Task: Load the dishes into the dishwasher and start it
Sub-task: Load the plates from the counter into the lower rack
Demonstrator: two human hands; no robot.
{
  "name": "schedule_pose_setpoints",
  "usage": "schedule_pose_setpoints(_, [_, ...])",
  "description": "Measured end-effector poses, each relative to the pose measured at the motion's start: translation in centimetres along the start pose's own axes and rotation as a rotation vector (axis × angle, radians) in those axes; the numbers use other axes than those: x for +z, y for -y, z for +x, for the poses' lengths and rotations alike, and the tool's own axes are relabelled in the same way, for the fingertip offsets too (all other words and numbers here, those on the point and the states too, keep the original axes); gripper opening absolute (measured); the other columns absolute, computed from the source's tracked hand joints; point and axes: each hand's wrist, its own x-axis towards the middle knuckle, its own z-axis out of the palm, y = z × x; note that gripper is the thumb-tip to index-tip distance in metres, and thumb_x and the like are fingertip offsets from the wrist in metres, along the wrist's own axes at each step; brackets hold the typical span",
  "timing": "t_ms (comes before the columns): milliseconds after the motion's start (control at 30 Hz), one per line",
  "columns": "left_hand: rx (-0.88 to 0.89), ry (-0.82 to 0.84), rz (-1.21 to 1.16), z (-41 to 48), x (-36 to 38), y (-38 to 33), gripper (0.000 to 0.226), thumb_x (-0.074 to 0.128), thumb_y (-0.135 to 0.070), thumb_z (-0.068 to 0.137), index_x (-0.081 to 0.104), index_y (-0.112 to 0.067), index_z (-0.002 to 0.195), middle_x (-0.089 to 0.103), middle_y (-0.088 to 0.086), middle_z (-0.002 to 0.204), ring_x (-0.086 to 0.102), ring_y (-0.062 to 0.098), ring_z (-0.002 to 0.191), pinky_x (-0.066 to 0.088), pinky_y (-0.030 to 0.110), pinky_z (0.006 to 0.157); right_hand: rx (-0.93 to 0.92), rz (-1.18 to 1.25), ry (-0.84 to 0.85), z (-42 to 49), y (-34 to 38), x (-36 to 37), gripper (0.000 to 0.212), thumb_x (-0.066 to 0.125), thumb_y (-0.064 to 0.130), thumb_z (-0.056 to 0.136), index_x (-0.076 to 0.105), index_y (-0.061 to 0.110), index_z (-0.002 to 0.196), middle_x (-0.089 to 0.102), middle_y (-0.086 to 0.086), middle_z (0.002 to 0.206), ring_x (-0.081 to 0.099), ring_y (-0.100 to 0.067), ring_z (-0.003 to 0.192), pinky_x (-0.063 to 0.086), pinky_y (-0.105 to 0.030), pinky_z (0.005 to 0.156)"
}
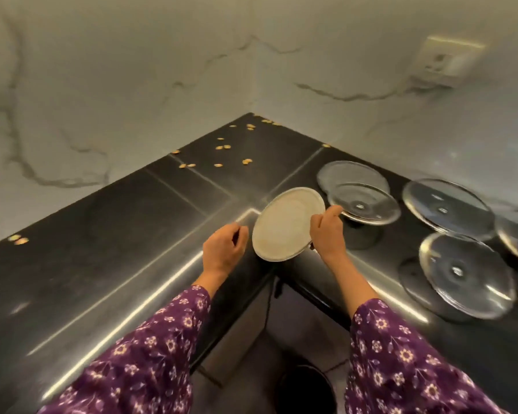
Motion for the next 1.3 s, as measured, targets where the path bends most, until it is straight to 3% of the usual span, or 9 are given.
schedule_pose_setpoints(100, [0.080, 0.081, -0.049, -1.6, 3.7, -5.1, 0.032, 0.059, -0.023, 0.092, 0.049, -0.013, 0.064, 0.056, 0.006, 0.062, 0.050, 0.026, 0.058, 0.037, 0.033, 0.053, 0.031, 0.075, -0.151, -2.0, -3.2, -8.3, 0.010, 0.039, 0.008, 0.093, 0.031, 0.009, 0.099, 0.053, -0.011, 0.080, 0.055, -0.024, 0.061, 0.051, -0.040, 0.049])
schedule_pose_setpoints(167, [0.154, 0.144, -0.108, -3.2, 5.9, -8.8, 0.030, 0.060, -0.022, 0.092, 0.053, -0.011, 0.065, 0.057, 0.007, 0.063, 0.050, 0.024, 0.056, 0.038, 0.032, 0.054, 0.027, 0.066, -0.244, -3.9, -5.6, -13.4, 0.020, 0.046, 0.015, 0.095, 0.038, 0.009, 0.112, 0.056, -0.004, 0.087, 0.055, -0.012, 0.064, 0.047, -0.018, 0.047])
schedule_pose_setpoints(233, [0.243, 0.232, -0.186, -5.4, 8.5, -13.4, 0.029, 0.059, -0.023, 0.092, 0.056, -0.009, 0.067, 0.057, 0.005, 0.062, 0.048, 0.020, 0.054, 0.038, 0.030, 0.053, -0.005, -0.005, -0.340, -6.8, -8.3, -19.0, 0.029, 0.052, 0.021, 0.096, 0.045, 0.008, 0.121, 0.053, 0.009, 0.088, 0.053, -0.002, 0.070, 0.041, -0.010, 0.052])
schedule_pose_setpoints(367, [0.481, 0.403, -0.340, -11.5, 12.9, -23.7, 0.041, 0.047, -0.039, 0.093, 0.056, -0.007, 0.068, 0.055, 0.001, 0.061, 0.047, 0.019, 0.053, 0.037, 0.031, 0.051, -0.026, -0.075, -0.620, -14.4, -13.2, -29.4, 0.013, 0.054, 0.022, 0.096, 0.054, 0.011, 0.089, 0.047, 0.016, 0.065, 0.049, 0.002, 0.057, 0.035, -0.008, 0.050])
schedule_pose_setpoints(533, [0.805, 0.586, -0.514, -22.4, 16.2, -36.4, 0.043, 0.040, -0.039, 0.094, 0.048, -0.011, 0.063, 0.046, -0.001, 0.056, 0.041, 0.016, 0.049, 0.031, 0.028, 0.050, 0.131, -0.193, -0.971, -26.6, -18.9, -40.9, 0.015, 0.048, 0.027, 0.096, 0.051, 0.015, 0.090, 0.053, -0.002, 0.065, 0.045, -0.007, 0.055, 0.034, -0.017, 0.050])
schedule_pose_setpoints(667, [0.970, 0.786, -0.539, -32.0, 17.9, -43.7, 0.038, 0.041, -0.042, 0.096, 0.032, -0.028, 0.062, 0.033, -0.011, 0.051, 0.035, 0.006, 0.046, 0.020, 0.023, 0.048, 0.300, -0.237, -1.170, -37.2, -22.8, -47.8, 0.007, 0.047, 0.026, 0.099, 0.050, 0.022, 0.094, 0.048, 0.012, 0.064, 0.048, 0.006, 0.057, 0.034, -0.008, 0.049])
schedule_pose_setpoints(900, [1.348, 0.997, -0.455, -47.0, 21.0, -52.1, 0.029, 0.052, -0.037, 0.094, 0.050, -0.020, 0.070, 0.042, -0.008, 0.057, 0.046, 0.012, 0.055, 0.035, 0.027, 0.049, 0.577, -0.242, -1.489, -54.6, -29.3, -53.8, 0.029, 0.043, 0.029, 0.100, 0.041, 0.024, 0.071, 0.041, 0.015, 0.058, 0.035, -0.001, 0.049, 0.030, -0.013, 0.043])
schedule_pose_setpoints(1067, [1.627, 1.070, -0.375, -53.1, 23.8, -57.4, 0.024, 0.051, -0.038, 0.093, 0.057, -0.019, 0.080, 0.058, -0.006, 0.073, 0.055, 0.013, 0.068, 0.046, 0.030, 0.057, 0.786, -0.342, -1.489, -61.7, -35.4, -53.5, 0.029, 0.039, 0.031, 0.100, 0.035, 0.022, 0.072, 0.039, 0.011, 0.058, 0.032, -0.006, 0.048, 0.030, -0.027, 0.043])
schedule_pose_setpoints(1300, [1.784, 1.104, -0.306, -59.5, 28.8, -62.7, 0.019, 0.057, -0.034, 0.089, 0.057, -0.017, 0.081, 0.055, -0.005, 0.072, 0.052, 0.013, 0.065, 0.032, 0.019, 0.051, 0.993, -0.422, -1.131, -64.0, -46.8, -53.4, 0.019, 0.042, 0.022, 0.101, 0.054, 0.008, 0.105, 0.055, -0.003, 0.062, 0.049, -0.015, 0.046, 0.033, -0.020, 0.040])
